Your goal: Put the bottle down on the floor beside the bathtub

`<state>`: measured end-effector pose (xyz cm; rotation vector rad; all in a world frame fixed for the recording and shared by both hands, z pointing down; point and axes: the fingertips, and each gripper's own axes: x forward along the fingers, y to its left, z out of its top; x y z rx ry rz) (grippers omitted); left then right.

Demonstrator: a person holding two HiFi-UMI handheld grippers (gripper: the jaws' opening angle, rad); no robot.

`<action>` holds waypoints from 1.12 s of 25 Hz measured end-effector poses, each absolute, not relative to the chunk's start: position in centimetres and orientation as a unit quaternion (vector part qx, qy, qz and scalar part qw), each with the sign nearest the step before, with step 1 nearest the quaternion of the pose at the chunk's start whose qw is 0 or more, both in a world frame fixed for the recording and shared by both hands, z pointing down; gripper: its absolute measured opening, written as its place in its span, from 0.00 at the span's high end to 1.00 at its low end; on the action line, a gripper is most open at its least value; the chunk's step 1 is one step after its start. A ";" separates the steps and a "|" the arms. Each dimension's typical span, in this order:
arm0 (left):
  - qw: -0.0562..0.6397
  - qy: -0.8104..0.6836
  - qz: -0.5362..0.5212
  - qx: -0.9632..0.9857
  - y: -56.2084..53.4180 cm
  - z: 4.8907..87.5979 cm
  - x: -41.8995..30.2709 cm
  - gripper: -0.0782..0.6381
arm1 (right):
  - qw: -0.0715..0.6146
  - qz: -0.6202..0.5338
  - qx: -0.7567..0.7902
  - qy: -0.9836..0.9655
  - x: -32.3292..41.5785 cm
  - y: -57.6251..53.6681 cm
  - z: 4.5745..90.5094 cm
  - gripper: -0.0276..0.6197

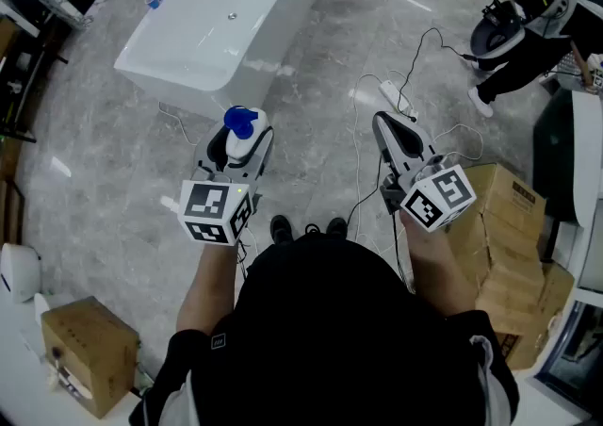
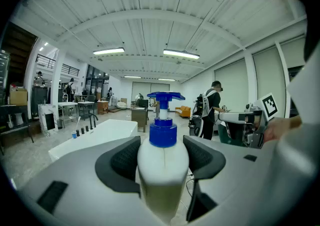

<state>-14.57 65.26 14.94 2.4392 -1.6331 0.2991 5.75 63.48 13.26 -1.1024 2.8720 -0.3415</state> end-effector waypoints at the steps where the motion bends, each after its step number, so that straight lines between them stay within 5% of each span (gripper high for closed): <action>1: 0.096 -0.551 0.100 0.823 65.4 14.9 -14.2 0.51 | 0.024 -0.110 -0.356 0.928 6.1 63.6 13.2 0.91; 28: 0.117 -0.572 0.101 0.806 65.3 16.5 -6.2 0.51 | 0.040 -0.165 -0.323 0.931 16.2 64.8 14.9 0.91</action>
